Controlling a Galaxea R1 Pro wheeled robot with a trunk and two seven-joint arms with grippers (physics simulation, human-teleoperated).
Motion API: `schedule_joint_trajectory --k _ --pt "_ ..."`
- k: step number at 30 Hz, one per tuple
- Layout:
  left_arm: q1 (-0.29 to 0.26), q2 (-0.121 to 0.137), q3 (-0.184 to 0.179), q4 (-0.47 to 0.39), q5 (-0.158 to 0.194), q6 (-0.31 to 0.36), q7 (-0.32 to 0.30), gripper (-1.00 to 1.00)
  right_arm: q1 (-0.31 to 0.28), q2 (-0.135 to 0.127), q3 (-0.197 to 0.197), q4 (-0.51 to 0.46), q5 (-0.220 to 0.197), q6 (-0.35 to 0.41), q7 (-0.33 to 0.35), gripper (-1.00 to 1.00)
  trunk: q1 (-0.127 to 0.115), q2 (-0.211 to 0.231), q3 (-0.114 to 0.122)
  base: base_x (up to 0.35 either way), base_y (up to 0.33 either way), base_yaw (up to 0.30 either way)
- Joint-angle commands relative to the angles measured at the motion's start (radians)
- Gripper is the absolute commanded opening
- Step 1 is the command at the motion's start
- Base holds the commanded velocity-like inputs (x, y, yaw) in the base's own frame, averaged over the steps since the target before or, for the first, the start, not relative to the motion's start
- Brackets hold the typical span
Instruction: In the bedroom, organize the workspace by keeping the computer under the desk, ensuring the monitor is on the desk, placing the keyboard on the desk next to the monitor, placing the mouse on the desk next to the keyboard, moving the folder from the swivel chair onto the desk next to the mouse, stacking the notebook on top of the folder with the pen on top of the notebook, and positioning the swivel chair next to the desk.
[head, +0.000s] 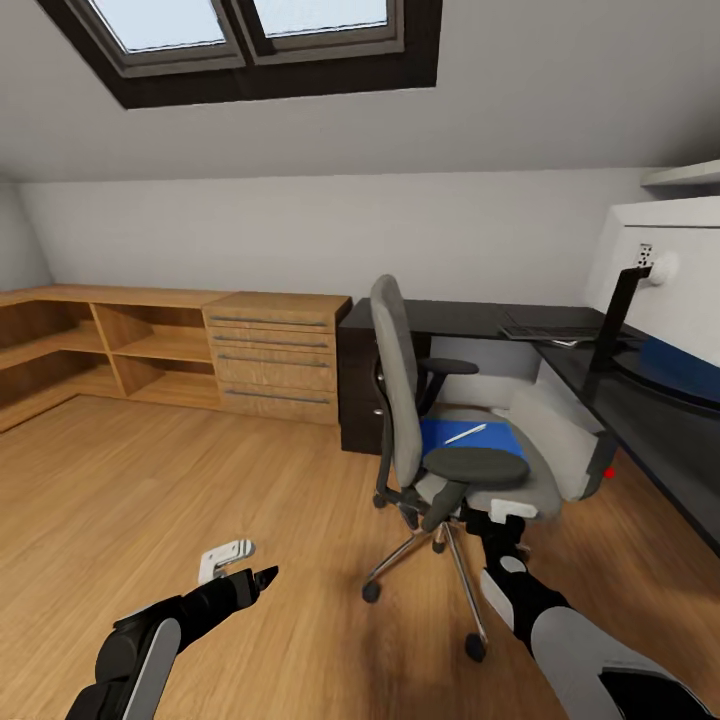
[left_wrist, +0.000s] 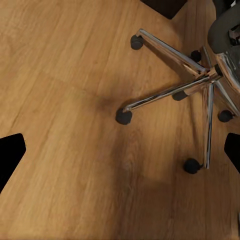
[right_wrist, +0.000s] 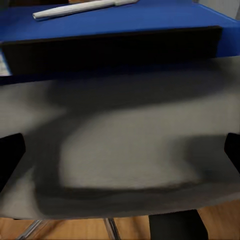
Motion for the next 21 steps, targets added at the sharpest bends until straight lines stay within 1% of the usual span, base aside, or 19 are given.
schedule_joint_trajectory --k 1,13,21 --pt "-0.001 -0.001 0.003 -0.001 -0.003 0.006 -0.007 1.00 -0.001 0.001 -0.007 0.001 -0.001 -0.005 0.003 1.00 0.000 0.000 -0.001 0.000 0.000 0.058" --pt "-0.001 -0.001 0.003 0.000 -0.003 0.005 -0.007 1.00 -0.001 0.000 -0.007 0.000 -0.001 -0.006 0.002 1.00 0.000 0.000 0.007 0.000 0.000 0.216" --pt "-0.001 -0.001 0.003 0.000 -0.003 0.005 -0.007 1.00 -0.001 -0.001 -0.007 0.000 -0.001 -0.006 0.003 1.00 0.000 0.000 0.007 -0.002 0.000 0.020"
